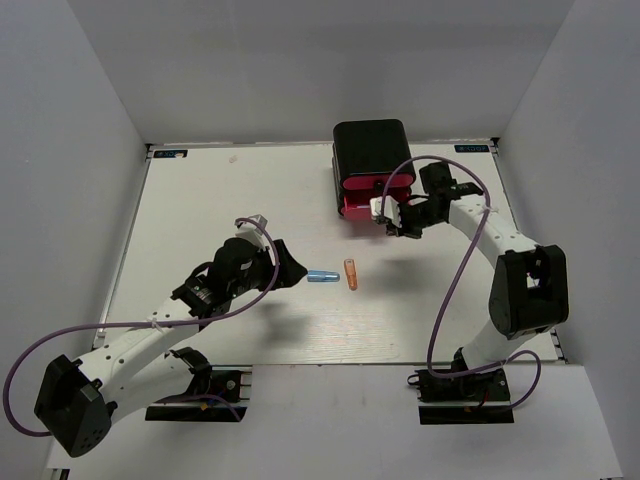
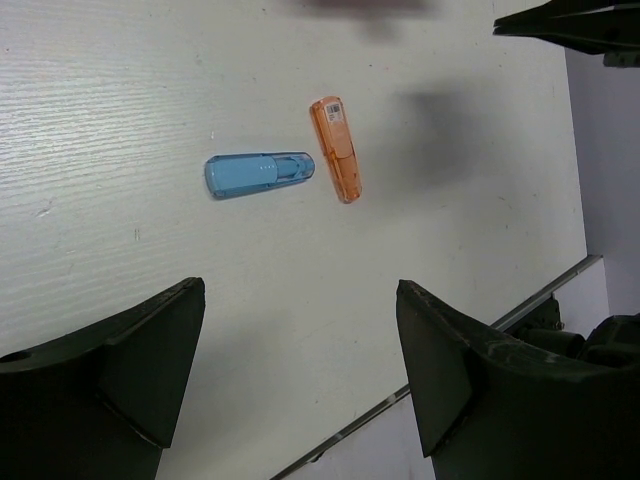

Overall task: Sort the stationery into containers
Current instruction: Close the drawer in the storage box.

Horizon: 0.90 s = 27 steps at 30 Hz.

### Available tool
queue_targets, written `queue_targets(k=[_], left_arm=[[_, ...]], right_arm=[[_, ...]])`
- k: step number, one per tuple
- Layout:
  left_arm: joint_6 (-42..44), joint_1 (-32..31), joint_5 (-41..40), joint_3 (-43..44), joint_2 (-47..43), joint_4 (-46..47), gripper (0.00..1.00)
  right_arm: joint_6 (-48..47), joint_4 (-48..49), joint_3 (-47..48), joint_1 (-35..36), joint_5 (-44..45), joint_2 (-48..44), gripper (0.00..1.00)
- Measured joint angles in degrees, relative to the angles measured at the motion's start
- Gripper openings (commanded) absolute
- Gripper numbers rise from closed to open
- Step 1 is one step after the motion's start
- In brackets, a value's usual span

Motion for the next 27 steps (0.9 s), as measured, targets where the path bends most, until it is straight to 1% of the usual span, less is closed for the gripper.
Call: queue_targets(k=[5, 15, 19, 27], left_arm=[[0.0, 0.0, 0.2, 0.0, 0.0, 0.0, 0.87], [0.0, 0.0, 0.2, 0.0, 0.0, -0.2, 0.87], [0.0, 0.0, 0.2, 0.0, 0.0, -0.2, 0.87], [0.0, 0.0, 0.2, 0.1, 0.2, -0.2, 0.87]], right_arm=[[4.5, 4.6, -3.3, 0.3, 3.5, 0.0, 0.0], [18.1, 26.3, -4.8, 2.5, 15.6, 2.9, 0.0], [21.2, 31.3, -4.8, 3.2, 18.8, 4.5, 0.0], [26.1, 37.8, -4.8, 3.7, 22.1, 6.6, 0.0]])
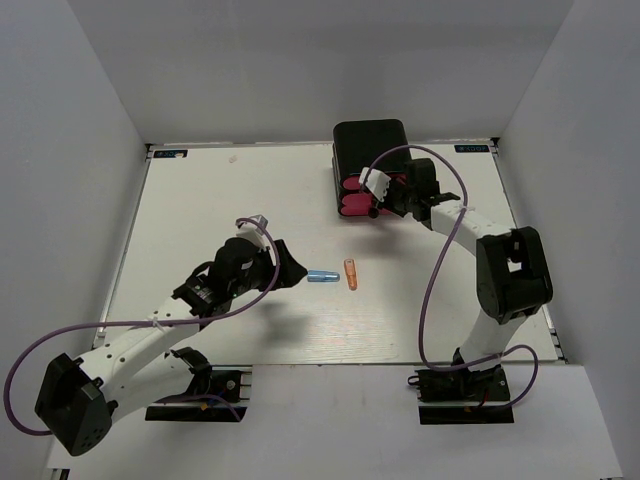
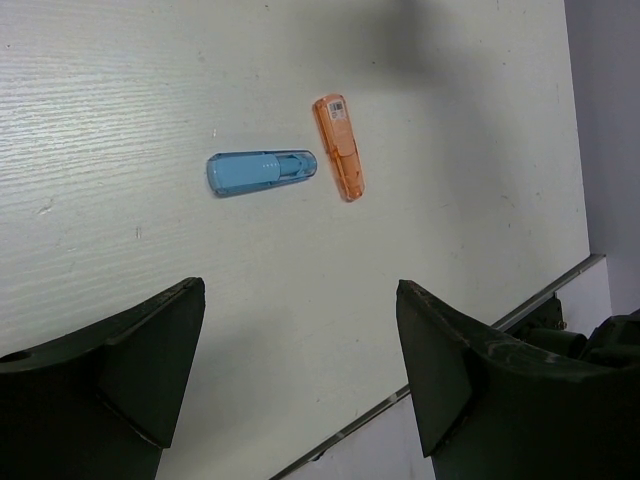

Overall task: Sort the stationery into containers
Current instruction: Close the drawer in the storage box.

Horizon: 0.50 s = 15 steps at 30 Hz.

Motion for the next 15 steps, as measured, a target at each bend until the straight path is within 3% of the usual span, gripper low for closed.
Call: queue_targets(k=[15], left_arm=[[0.0, 0.0, -0.1, 0.0, 0.8, -0.1, 0.87]], right_arm=[[10.0, 4.3, 0.0, 0.7, 4.2, 2.4, 0.0]])
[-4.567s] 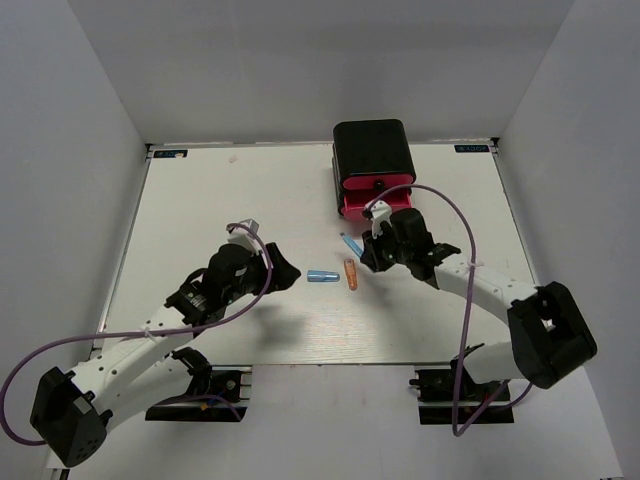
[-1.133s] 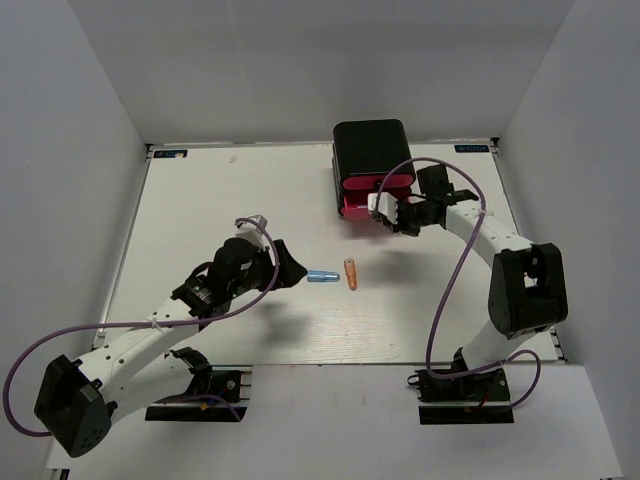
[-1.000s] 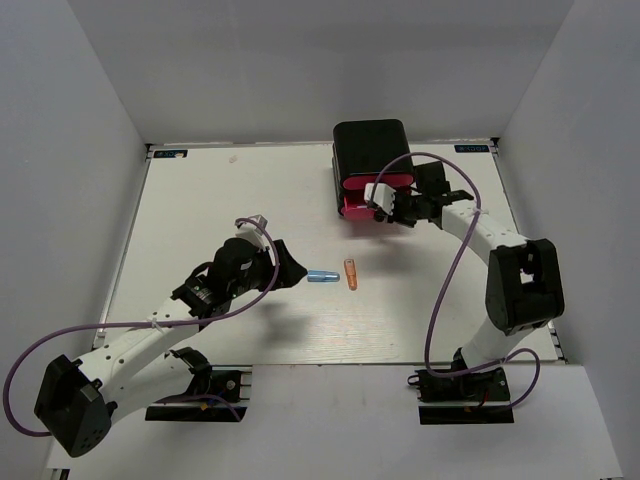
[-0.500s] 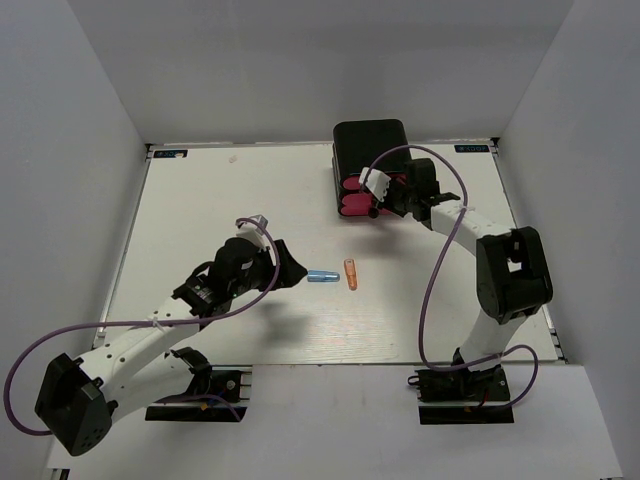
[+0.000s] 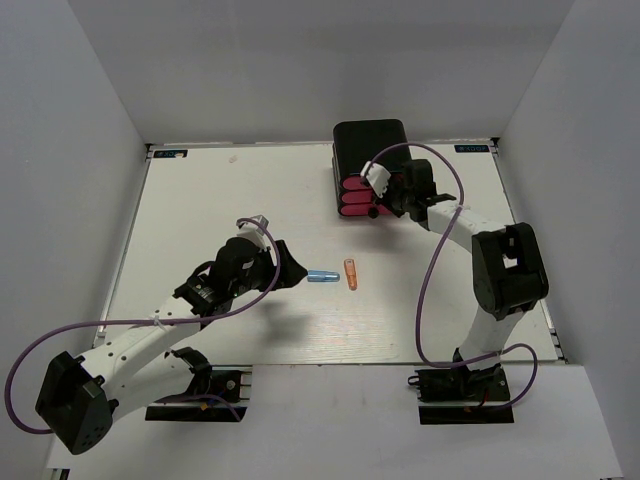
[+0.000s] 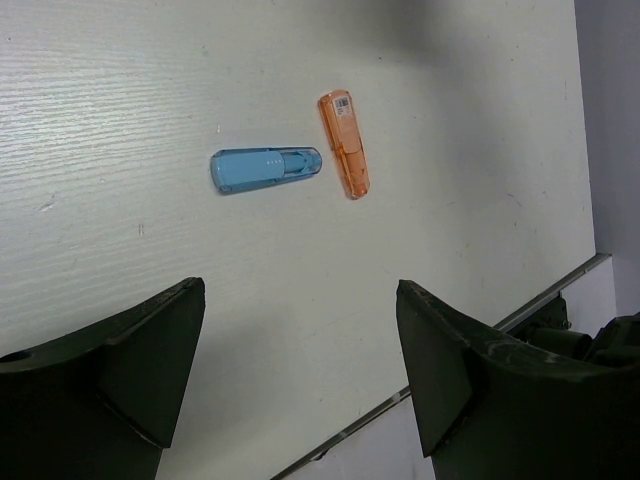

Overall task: Sort the stationery into containers
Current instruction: Close the drawer in the storage box.

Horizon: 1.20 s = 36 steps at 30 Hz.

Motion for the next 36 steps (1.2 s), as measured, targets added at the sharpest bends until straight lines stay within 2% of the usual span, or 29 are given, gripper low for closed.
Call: queue_targets(k=[5, 7, 8, 9, 11, 12, 14, 16, 23, 30, 36], left_arm=[[0.0, 0.0, -0.3, 0.0, -0.1, -0.1, 0.87], [0.0, 0.0, -0.3, 0.0, -0.2, -0.1, 0.87], [0.0, 0.0, -0.3, 0.0, -0.2, -0.1, 0.87], [0.0, 0.0, -0.4, 0.0, -0.2, 0.0, 0.87], [0.0, 0.0, -0.4, 0.0, -0.1, 0.0, 0.87], [0.0, 0.0, -0.5, 0.0, -0.1, 0.0, 0.87], [0.0, 0.0, -0.5, 0.0, -0.1, -0.1, 0.87], [0.0, 0.0, -0.5, 0.0, -0.2, -0.4, 0.87], [-0.2, 0.0, -0.9, 0.0, -0.9, -1.0, 0.87], [-0.6, 0.0, -1.4, -0.3, -1.5, -1.1, 0.87], [-0.8, 0.0, -1.5, -0.3, -1.5, -1.6, 0.87]], right_arm=[[3.1, -0.1, -2.9, -0.1, -1.8, -2.9, 0.0], [5.5, 0.6, -6.6, 0.0, -3.2, -5.9, 0.18], [7.2, 0.9, -8.6, 0.0, -3.9, -7.3, 0.22], [8.9, 1.0, -10.2, 0.0, -4.7, -8.3, 0.31], [12.9, 2.1, -13.2, 0.0, -6.1, -9.4, 0.4], [15.1, 2.5, -14.4, 0.0, -6.7, -9.5, 0.49], [19.5, 3.6, -16.7, 0.0, -7.6, -9.5, 0.59], [24.3, 4.6, -18.3, 0.0, -7.7, -9.4, 0.63], [38.6, 9.7, -17.4, 0.0, -6.1, -7.6, 0.65], [50.6, 14.1, -15.4, 0.0, -1.7, -3.7, 0.57], [58.7, 17.7, -15.4, 0.2, -0.2, -1.6, 0.56]])
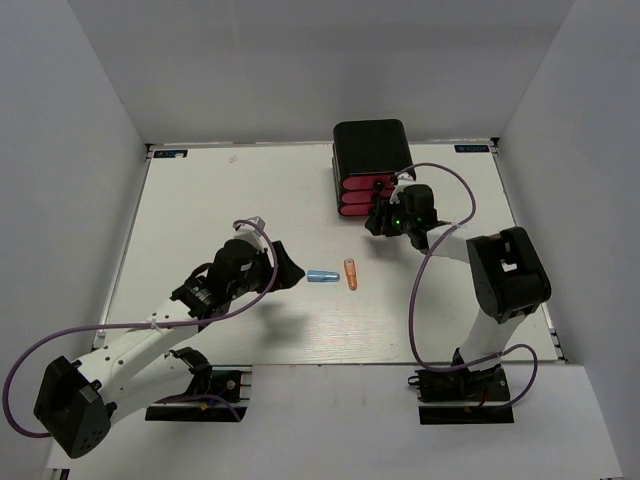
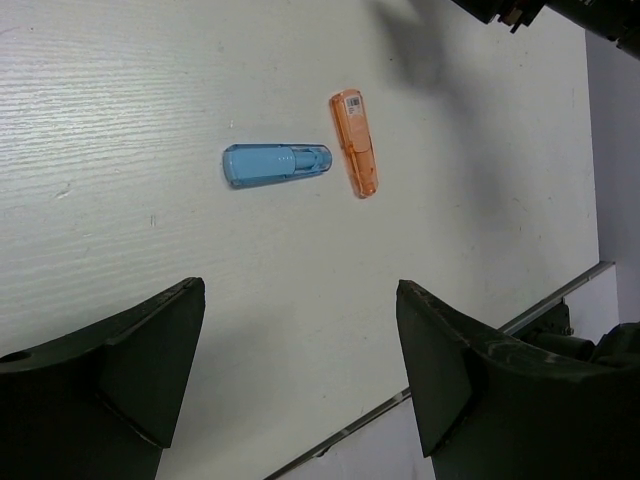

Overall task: Sort the stationery into containers
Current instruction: Close the drawer in the storage box, then open the drawer in the storage box.

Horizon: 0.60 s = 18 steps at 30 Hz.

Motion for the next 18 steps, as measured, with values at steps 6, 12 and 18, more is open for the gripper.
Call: queue_targets(k=[6, 12, 18], left_arm=[[0.0, 0.0, 0.0, 0.0, 0.2, -0.5, 0.87], [0.0, 0.0, 0.0, 0.0, 1.6, -0.5, 0.87], [0.0, 0.0, 0.0, 0.0, 2.0, -0.5, 0.87]], right_arm=[[5.4, 2.6, 0.3, 0.0, 0.4, 1.8, 0.56], [9.5, 3.9, 0.7, 0.0, 1.7, 3.3, 0.53], [10.6, 5.1, 0.2, 0.0, 0.7, 2.1, 0.51]])
